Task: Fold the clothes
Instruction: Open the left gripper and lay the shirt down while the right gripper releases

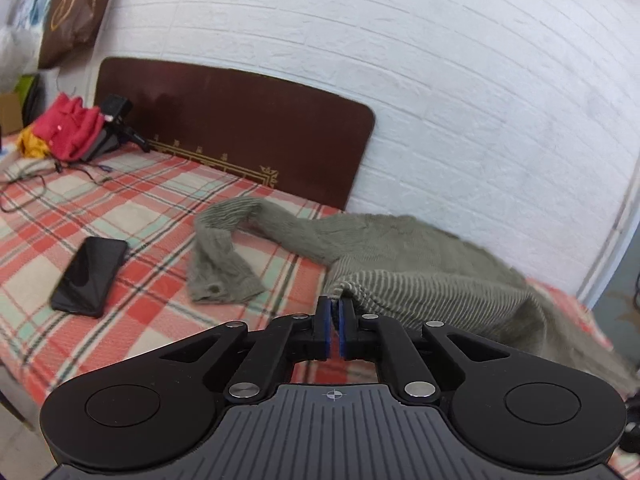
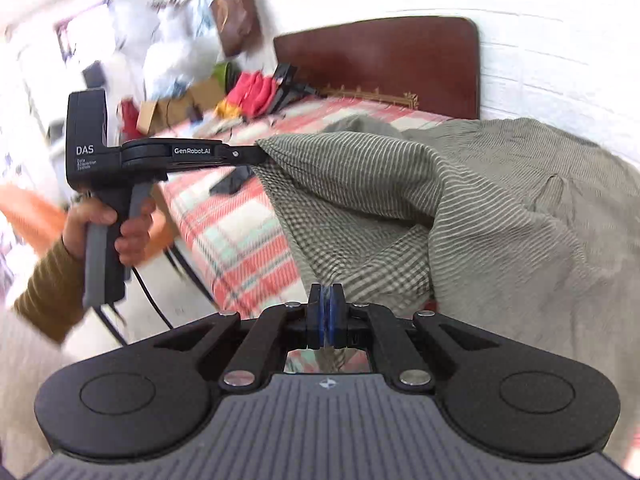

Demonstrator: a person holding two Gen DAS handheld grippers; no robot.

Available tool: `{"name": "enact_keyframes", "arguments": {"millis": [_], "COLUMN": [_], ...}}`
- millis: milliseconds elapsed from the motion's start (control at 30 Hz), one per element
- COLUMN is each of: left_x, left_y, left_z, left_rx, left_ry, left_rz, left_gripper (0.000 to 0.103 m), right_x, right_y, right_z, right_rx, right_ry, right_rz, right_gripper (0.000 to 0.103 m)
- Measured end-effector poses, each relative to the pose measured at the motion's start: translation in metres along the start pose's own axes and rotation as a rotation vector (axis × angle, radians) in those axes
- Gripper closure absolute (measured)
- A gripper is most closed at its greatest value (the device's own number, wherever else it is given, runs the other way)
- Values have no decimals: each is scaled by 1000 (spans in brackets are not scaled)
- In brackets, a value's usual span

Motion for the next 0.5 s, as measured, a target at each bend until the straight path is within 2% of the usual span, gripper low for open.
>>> {"name": "enact_keyframes", "arguments": {"millis": [100,200,233,267,333,400,467,500], "left_x": [1,2,2,3,4,6,7,4], "left_y": [-17,-33,-39,-44,-55,-55,-49,-47], "left_z": [12,24,28,32,40,39,31,21], "left_rx": [0,0,0,0,1,-16,-52,-101], "left_ry": [57,115,134,153,191,190,168,155], "left_rz": [51,102,119,136,170,170,151,144], "left_gripper": [103,103,98,84,79,78,65,61], "right_x": [-14,-40,-47,-48,-45,-43,-47,-51], "right_y": [-12,-26,-29,-31,-30,-30,-32,-33], "right_z": [6,13,13,10,1,-13,-27,-32], "right_rx": [32,1,-11,-29,-77,-133,-180,-187], "right_ry": [2,56,65,53,16,-24,-64,-90], "right_rz": [52,131,151,154,138,118,116,117], "right_gripper": [101,100,100,99,97,77,59,58]}}
Point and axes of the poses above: each gripper's, at about its wrist camera, not at the fingertips, and x roughly against the way its jaws point, z to its left, y to its top, the point moved 5 cm from there along -x, roughly the way its jaws point, and after that the axes turned 15 degrees about -y, right-handed, at the moved point
